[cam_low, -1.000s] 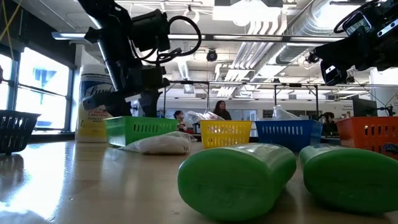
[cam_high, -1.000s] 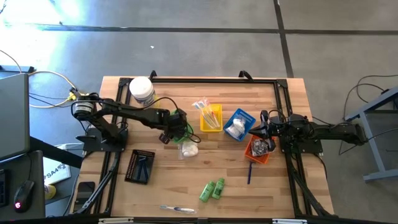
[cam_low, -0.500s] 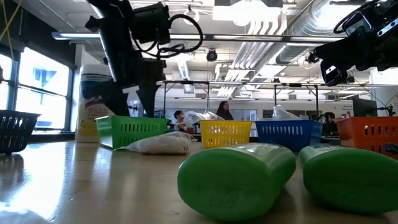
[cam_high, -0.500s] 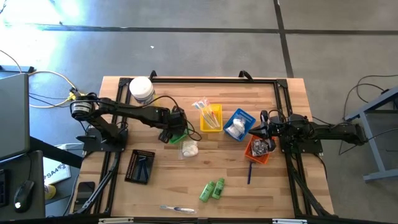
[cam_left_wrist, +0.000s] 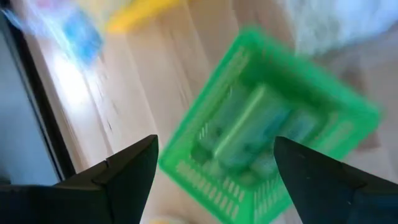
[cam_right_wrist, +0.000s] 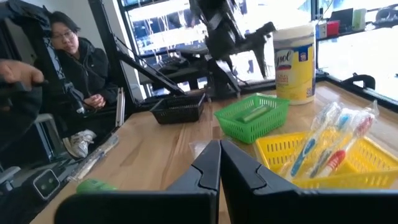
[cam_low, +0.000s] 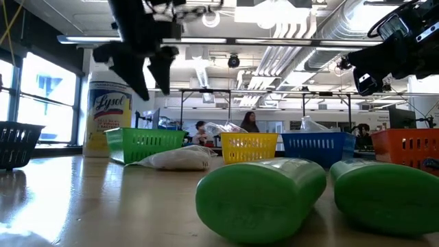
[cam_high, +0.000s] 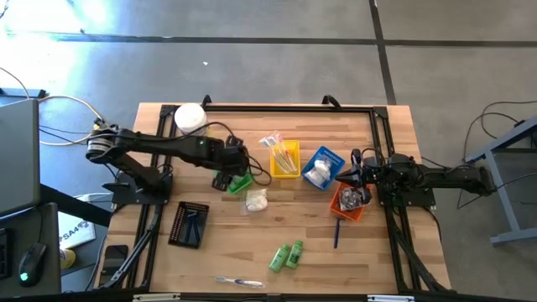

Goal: Pick & Place Travel size toiletries
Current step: Put the razor into the black bin

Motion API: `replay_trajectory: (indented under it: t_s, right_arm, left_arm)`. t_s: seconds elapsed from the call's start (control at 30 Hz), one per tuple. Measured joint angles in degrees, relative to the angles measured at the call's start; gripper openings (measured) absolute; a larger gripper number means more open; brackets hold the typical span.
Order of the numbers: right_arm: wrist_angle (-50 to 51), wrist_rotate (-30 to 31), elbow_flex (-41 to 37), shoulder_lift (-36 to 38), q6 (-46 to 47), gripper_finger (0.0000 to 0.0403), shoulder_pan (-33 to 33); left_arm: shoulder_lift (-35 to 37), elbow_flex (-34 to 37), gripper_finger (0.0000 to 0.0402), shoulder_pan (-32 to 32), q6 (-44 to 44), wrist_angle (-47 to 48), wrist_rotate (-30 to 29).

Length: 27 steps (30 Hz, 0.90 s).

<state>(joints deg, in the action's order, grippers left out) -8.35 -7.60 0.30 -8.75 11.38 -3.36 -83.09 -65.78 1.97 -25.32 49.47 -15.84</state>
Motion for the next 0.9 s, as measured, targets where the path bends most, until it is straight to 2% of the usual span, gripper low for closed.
replay_trajectory:
  t_s: [0.1, 0.23, 0.4, 0.6, 0.67, 0.73, 0.9]
  right_arm:
    - [-0.5, 0.0, 0.0, -0.2, -0.1, 0.0002, 0.0]
    - [-0.4, 0.0, 0.0, -0.5, -0.3, 0.0002, 0.0]
    - [-0.3, 0.1, 0.0, -1.1, -0.3, 0.0002, 0.0]
    - [-2.1, 0.1, 0.0, -1.4, -0.5, 0.0002, 0.0]
    - [-2.3, 0.0, 0.0, -1.5, -0.2, 0.0002, 0.0]
    - [-3.0, 0.0, 0.0, -1.5, 0.2, 0.0002, 0.0]
    - [-3.0, 0.0, 0.0, -1.5, 0.4, 0.0002, 0.0]
  left_arm:
    - [4.2, -0.1, 0.0295, -4.4, 0.1, 0.3, 1.1]
    - [10.9, -0.2, 0.0246, -11.3, 2.6, -1.5, 1.3]
    - [18.2, -0.3, 0.0160, -19.0, 8.9, -7.9, 3.5]
    - [22.1, 0.7, 0.0040, -23.6, 14.1, -11.8, 3.3]
    - [24.5, 3.4, 0.0011, -24.8, 13.3, -13.3, 3.3]
    - [28.2, 7.8, 0.0010, -25.4, 12.7, -15.3, 3.3]
    - [40.2, 22.9, 0.0010, -25.2, 14.4, -31.8, 3.2]
